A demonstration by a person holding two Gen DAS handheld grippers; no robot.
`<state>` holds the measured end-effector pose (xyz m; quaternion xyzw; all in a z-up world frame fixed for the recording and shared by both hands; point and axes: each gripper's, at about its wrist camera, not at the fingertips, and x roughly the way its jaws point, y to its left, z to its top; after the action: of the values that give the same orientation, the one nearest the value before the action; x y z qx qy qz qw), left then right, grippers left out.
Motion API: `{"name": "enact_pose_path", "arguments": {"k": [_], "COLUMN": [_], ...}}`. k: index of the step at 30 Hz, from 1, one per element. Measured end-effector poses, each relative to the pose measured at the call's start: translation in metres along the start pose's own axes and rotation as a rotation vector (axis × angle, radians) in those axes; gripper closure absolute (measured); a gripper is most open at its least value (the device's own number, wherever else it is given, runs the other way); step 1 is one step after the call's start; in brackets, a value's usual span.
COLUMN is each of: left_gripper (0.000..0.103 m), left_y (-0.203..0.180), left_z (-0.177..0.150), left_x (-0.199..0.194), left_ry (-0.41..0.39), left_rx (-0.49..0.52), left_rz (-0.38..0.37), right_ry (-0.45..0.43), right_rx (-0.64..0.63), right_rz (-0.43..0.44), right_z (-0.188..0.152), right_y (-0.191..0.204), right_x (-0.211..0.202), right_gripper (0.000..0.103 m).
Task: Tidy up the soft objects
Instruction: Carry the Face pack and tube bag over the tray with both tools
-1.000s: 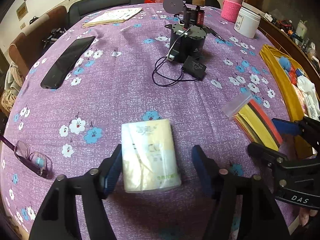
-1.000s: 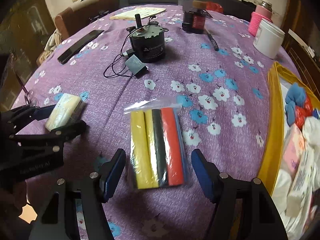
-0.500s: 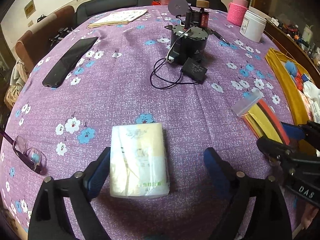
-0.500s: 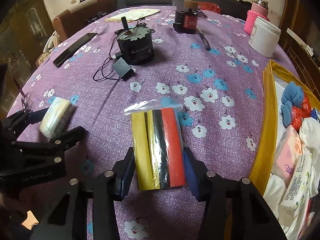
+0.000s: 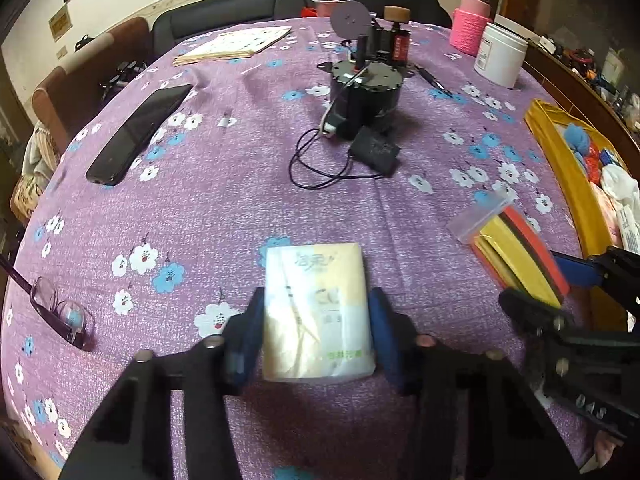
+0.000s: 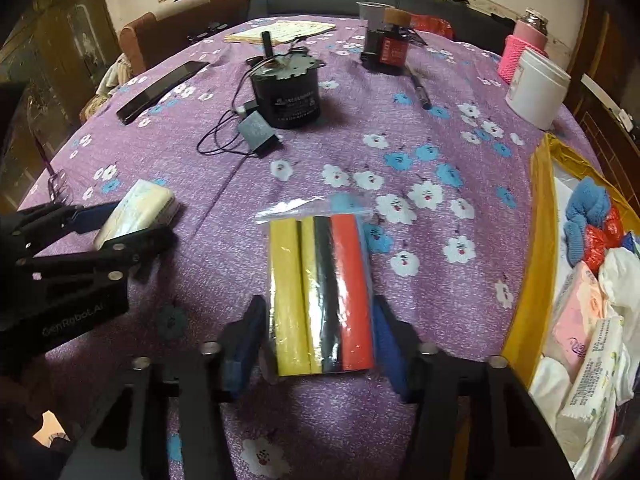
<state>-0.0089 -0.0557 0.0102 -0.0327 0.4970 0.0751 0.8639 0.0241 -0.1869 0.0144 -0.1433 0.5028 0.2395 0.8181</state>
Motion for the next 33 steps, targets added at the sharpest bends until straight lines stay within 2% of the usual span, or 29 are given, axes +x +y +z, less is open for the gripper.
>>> {"name": "enact_pose_path", "arguments": {"k": [5,9,33], "left_gripper": [0.059,0.059,0.059], "left_y": [-0.002,-0.006,-0.045], "left_z": [0.000,-0.001,0.008], "left_x": [-0.002,-0.005,-0.051], "left_ry": [0.003,-0.004,-0.131], "left_rx": [0.001,0.010,0.126], "left_rz": [0.000,0.004,0.017], "right_ry": [0.005,-0.029,-0.127], "right_rx": [0.015,0.009,0.123], "right_rz": [0.020,0.018,0.020], "right_z": [0.000,0.001,-0.006], "right_y": [-0.004,-0.004,-0.034], "right_x": [-0.003,-0.014,-0.072], "right_gripper": [0.056,0.055,0.056]}}
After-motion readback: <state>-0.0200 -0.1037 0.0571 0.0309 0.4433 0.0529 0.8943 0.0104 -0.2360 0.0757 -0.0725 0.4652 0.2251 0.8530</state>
